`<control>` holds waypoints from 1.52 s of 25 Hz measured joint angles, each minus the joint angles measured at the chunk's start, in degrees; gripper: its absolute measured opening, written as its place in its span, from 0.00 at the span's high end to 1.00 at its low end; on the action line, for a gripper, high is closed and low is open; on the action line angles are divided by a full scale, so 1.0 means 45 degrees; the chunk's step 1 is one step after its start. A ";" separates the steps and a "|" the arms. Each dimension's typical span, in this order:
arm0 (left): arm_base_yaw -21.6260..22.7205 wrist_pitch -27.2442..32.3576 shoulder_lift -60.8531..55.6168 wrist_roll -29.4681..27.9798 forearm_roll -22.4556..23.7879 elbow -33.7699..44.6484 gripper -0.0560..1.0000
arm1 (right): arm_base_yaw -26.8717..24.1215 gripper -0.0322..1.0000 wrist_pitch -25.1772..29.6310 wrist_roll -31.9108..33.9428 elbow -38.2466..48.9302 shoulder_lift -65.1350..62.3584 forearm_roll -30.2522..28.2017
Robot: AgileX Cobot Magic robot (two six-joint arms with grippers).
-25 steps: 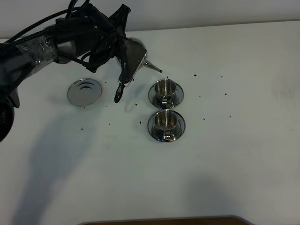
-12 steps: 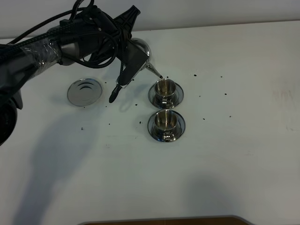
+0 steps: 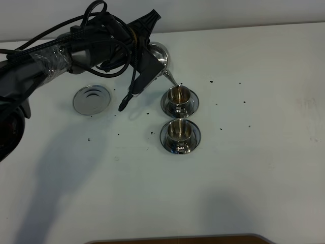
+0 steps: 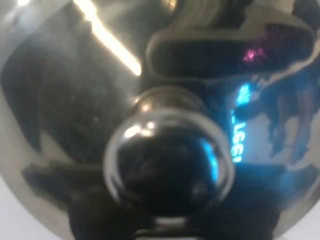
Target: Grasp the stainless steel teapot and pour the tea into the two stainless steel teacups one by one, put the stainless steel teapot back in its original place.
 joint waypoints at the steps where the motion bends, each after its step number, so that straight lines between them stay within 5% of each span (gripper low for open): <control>1: 0.0000 -0.0055 0.0000 0.0117 0.0057 0.0000 0.72 | 0.0000 0.50 0.0000 0.0000 0.0000 0.0000 0.0000; 38: 0.0000 -0.1817 0.0000 0.1840 0.1220 0.0000 0.72 | 0.0000 0.50 0.0000 0.0000 0.0000 0.0000 0.0000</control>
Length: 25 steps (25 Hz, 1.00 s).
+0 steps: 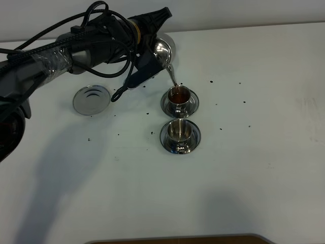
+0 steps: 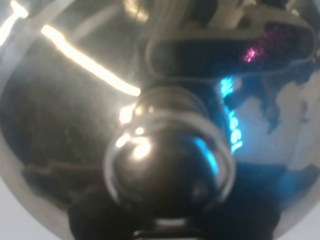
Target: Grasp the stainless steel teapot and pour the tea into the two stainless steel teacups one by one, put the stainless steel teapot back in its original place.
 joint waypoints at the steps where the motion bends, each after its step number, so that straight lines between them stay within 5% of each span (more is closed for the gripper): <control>1: -0.0008 -0.0038 0.0000 0.0084 0.0000 0.0000 0.72 | 0.0000 0.50 0.0000 0.0000 0.0000 0.0000 0.0000; 14: -0.0023 -0.0310 0.0000 0.0262 -0.0039 0.0000 0.72 | 0.0000 0.50 0.0000 0.0000 0.0000 0.0000 0.0000; 25: -0.0023 0.1369 0.0000 0.0291 -0.2036 0.0000 0.72 | 0.0000 0.50 0.0000 0.0000 0.0000 0.0000 0.0000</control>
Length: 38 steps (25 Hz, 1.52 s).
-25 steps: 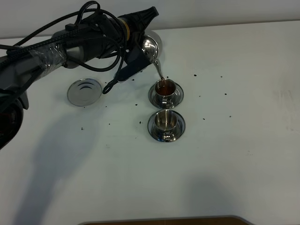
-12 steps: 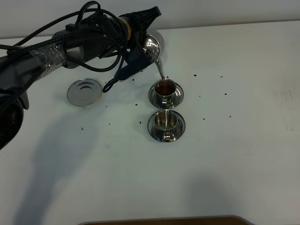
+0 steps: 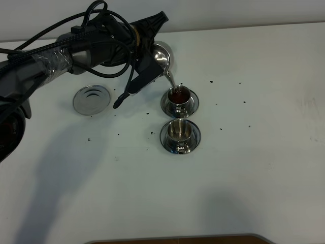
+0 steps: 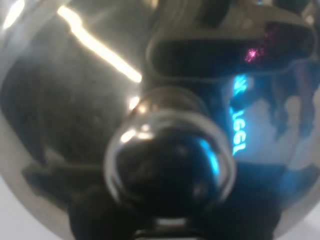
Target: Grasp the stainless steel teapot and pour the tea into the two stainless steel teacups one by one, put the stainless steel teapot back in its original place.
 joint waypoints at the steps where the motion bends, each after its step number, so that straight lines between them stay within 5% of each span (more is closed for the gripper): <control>1: 0.0000 0.0121 0.0000 0.0000 -0.0287 0.0000 0.72 | 0.0000 0.50 0.0000 0.0000 0.0000 0.0000 0.0000; 5: 0.0000 0.0717 0.0000 -0.0031 -0.1105 0.0000 0.72 | 0.0000 0.50 0.0000 0.0000 0.0000 0.0000 0.0000; 22: 0.0146 0.2284 -0.0232 -0.2682 -0.1267 0.0000 0.72 | 0.0000 0.50 0.0000 0.0000 0.0000 0.0000 0.0000; 31: 0.0161 0.5087 -0.1919 -0.5222 -0.1417 0.0000 0.72 | 0.0000 0.50 0.0000 0.0000 0.0000 0.0000 0.0000; 38: 0.0161 0.7454 -0.3140 -0.7166 -0.2797 -0.0015 0.72 | 0.0000 0.50 0.0000 0.0000 0.0000 0.0000 0.0000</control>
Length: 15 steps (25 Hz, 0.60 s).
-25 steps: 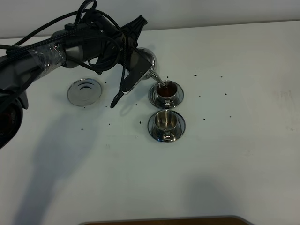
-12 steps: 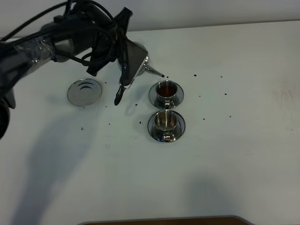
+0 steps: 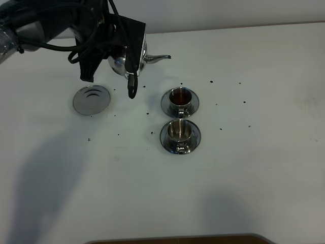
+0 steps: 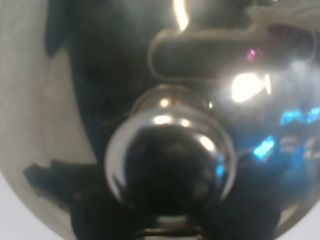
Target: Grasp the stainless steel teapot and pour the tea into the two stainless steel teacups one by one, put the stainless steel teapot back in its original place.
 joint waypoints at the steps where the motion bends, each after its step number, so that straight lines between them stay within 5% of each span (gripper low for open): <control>1: 0.0000 0.0324 -0.0102 -0.0379 -0.0261 0.0000 0.72 | 0.0000 0.50 0.0000 0.0000 0.0000 0.0000 0.0000; 7: 0.0000 0.2256 -0.0203 -0.3048 -0.1746 0.0000 0.72 | 0.0000 0.50 0.0000 0.0000 0.0000 0.0000 0.0000; 15: 0.0000 0.3276 0.0312 -0.5699 -0.2977 0.0000 0.72 | 0.0000 0.50 0.0000 0.0000 0.0000 0.0000 0.0000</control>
